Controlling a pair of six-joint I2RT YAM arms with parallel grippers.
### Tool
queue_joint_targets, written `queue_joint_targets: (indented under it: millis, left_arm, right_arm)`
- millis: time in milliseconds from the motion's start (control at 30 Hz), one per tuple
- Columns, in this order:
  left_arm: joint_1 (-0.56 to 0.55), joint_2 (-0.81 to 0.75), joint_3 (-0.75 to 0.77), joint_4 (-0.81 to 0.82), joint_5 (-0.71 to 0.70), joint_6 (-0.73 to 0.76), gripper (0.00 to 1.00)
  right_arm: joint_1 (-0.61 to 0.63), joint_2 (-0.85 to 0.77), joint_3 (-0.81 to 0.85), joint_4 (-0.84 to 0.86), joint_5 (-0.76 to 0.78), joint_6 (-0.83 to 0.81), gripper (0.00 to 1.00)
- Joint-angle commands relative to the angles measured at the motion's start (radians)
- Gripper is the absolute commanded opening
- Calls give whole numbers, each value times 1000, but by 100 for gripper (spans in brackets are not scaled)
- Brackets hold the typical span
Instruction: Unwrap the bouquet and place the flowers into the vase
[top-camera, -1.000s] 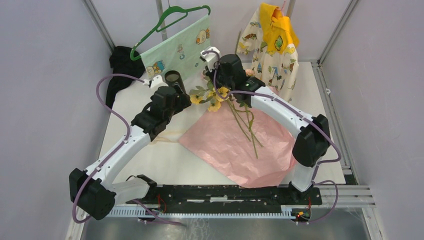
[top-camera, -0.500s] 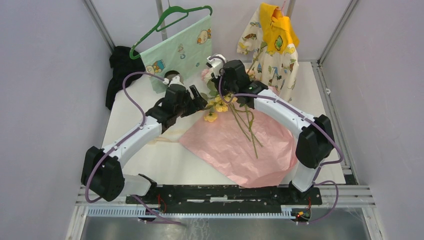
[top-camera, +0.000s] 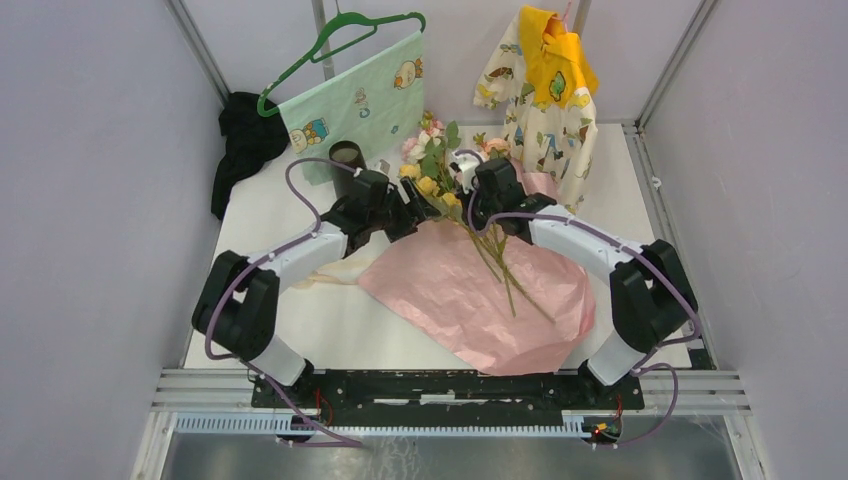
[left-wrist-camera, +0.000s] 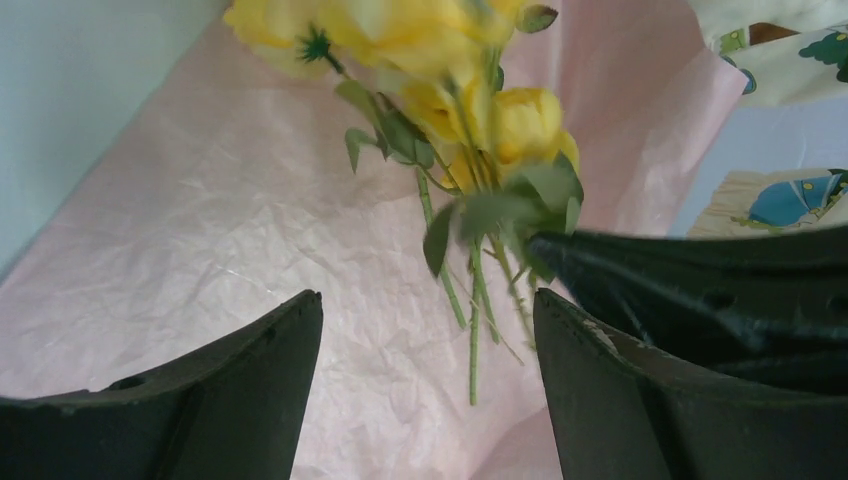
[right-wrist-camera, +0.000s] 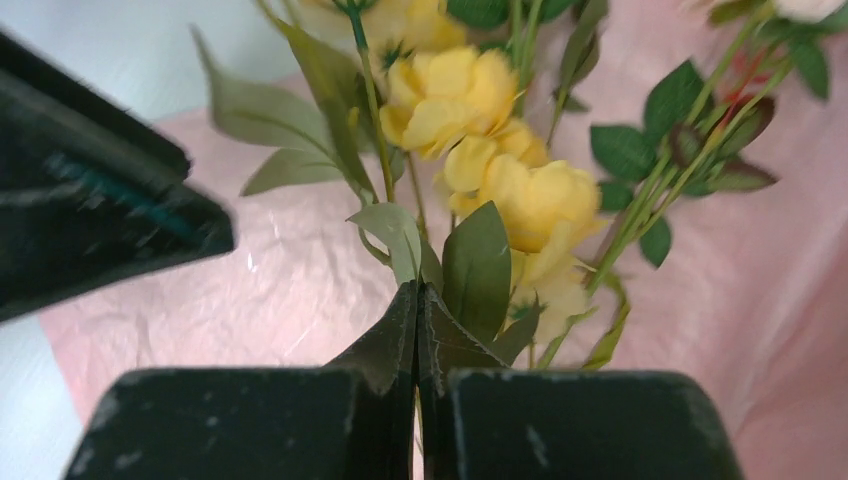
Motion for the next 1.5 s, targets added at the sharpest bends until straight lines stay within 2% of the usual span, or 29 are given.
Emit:
queue_joint_targets:
  millis: [0, 133, 333, 467, 633, 767, 967, 1133, 1333, 1467]
  left_arm:
    - [-1, 90, -1, 135, 142, -147, 83]
    - [-7, 177, -17, 236, 204, -217, 83]
    - [-13, 237, 10, 240, 163, -226, 83]
    - [-18, 254, 17, 300, 195, -235, 81]
    - [-23, 237, 3, 335, 185, -247, 81]
    - [-25, 208, -26, 391, 228, -289, 79]
    - [-24, 159, -73, 322, 136, -267, 77]
    - [-24, 170, -122, 397, 164, -295, 69]
    - [-24, 54, -150, 313, 42, -250, 67]
    - [-23, 17, -154, 301, -13, -210, 71]
  right_arm:
    - [6, -101, -83, 120, -43, 39, 0]
    - [6, -130, -151, 174, -85, 61, 0]
    - [8, -155, -199, 217, -144, 79, 0]
    - [8, -153, -220, 226, -166, 83, 0]
    - [8, -138, -240, 263, -192, 92, 0]
    - [8, -119, -237, 240, -130, 69, 0]
    - [7, -116, -245, 260, -141, 70, 0]
    - [8, -110, -267, 271, -127, 69, 0]
    - [8, -89, -274, 285, -129, 68, 0]
    - [7, -84, -270, 290, -146, 71, 0]
